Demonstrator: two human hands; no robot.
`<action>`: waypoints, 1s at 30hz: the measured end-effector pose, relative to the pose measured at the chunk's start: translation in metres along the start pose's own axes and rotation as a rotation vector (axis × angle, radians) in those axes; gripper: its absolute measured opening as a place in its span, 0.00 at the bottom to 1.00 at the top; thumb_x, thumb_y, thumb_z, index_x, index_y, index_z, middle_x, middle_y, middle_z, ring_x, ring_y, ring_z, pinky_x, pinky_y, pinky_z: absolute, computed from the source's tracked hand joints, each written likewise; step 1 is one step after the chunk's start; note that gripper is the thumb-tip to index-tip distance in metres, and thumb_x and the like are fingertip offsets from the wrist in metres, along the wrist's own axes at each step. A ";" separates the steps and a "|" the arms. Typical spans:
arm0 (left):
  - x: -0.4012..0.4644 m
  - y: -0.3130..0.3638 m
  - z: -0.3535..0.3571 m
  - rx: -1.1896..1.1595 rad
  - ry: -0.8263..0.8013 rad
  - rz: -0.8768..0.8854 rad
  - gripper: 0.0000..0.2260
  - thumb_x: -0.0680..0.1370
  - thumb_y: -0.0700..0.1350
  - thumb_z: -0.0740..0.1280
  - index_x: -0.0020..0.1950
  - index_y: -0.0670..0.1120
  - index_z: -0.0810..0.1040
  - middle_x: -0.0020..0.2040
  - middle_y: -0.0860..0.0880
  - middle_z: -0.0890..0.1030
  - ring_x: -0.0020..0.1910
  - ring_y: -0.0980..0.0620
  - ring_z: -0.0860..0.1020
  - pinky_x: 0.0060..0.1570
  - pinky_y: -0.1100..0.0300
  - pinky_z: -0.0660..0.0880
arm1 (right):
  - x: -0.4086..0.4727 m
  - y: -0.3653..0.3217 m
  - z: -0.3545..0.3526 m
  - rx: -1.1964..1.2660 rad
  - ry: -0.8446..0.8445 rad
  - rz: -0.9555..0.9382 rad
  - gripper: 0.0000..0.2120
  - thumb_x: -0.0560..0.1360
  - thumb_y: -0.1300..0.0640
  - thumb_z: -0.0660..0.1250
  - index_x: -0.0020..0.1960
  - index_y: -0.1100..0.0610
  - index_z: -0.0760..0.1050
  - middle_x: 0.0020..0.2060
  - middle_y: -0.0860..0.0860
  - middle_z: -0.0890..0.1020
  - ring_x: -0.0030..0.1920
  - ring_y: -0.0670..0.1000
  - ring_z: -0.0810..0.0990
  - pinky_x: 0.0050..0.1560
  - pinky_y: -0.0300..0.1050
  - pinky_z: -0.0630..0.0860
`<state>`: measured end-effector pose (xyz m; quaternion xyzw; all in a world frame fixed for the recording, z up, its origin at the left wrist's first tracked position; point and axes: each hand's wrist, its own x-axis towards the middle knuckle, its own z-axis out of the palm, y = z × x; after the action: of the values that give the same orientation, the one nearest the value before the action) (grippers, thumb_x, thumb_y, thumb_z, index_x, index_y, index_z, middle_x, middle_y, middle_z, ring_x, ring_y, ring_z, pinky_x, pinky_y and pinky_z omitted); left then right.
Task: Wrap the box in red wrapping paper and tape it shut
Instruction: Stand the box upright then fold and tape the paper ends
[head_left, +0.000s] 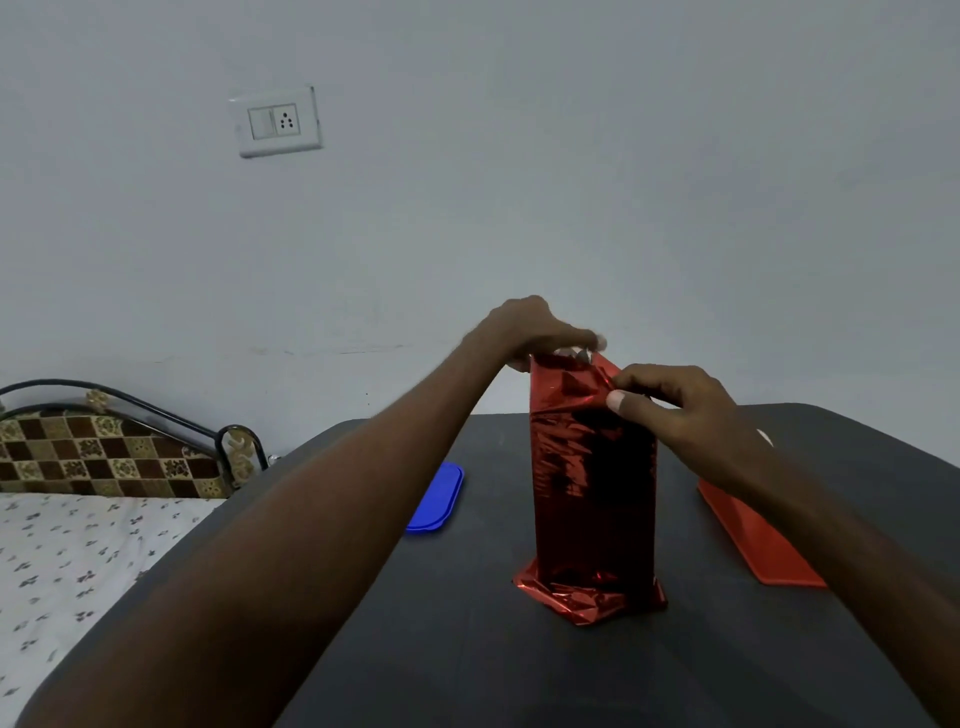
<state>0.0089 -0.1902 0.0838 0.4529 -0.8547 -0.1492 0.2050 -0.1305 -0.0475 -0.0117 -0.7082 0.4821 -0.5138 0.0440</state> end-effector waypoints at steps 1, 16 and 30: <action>0.004 0.006 -0.002 0.143 -0.014 0.027 0.21 0.68 0.62 0.75 0.40 0.43 0.79 0.36 0.48 0.80 0.37 0.49 0.82 0.36 0.59 0.79 | 0.000 0.001 0.000 0.013 -0.002 0.010 0.09 0.75 0.49 0.66 0.38 0.48 0.79 0.34 0.46 0.80 0.38 0.48 0.79 0.44 0.45 0.73; -0.017 -0.014 -0.048 0.042 0.127 0.276 0.12 0.73 0.33 0.66 0.49 0.45 0.86 0.42 0.47 0.84 0.41 0.51 0.83 0.44 0.58 0.82 | 0.004 0.006 -0.003 0.327 0.078 0.128 0.22 0.78 0.69 0.65 0.38 0.46 0.87 0.37 0.43 0.87 0.43 0.39 0.84 0.46 0.27 0.75; -0.068 -0.022 -0.038 0.087 0.083 0.554 0.05 0.73 0.45 0.76 0.44 0.55 0.83 0.53 0.54 0.82 0.54 0.57 0.76 0.54 0.64 0.71 | 0.025 0.001 0.002 0.059 0.127 0.319 0.14 0.77 0.49 0.67 0.40 0.58 0.84 0.33 0.56 0.81 0.35 0.50 0.77 0.42 0.46 0.69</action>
<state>0.0775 -0.1478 0.0930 0.2163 -0.9424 -0.0321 0.2530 -0.1292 -0.0671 0.0036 -0.5873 0.5749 -0.5579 0.1154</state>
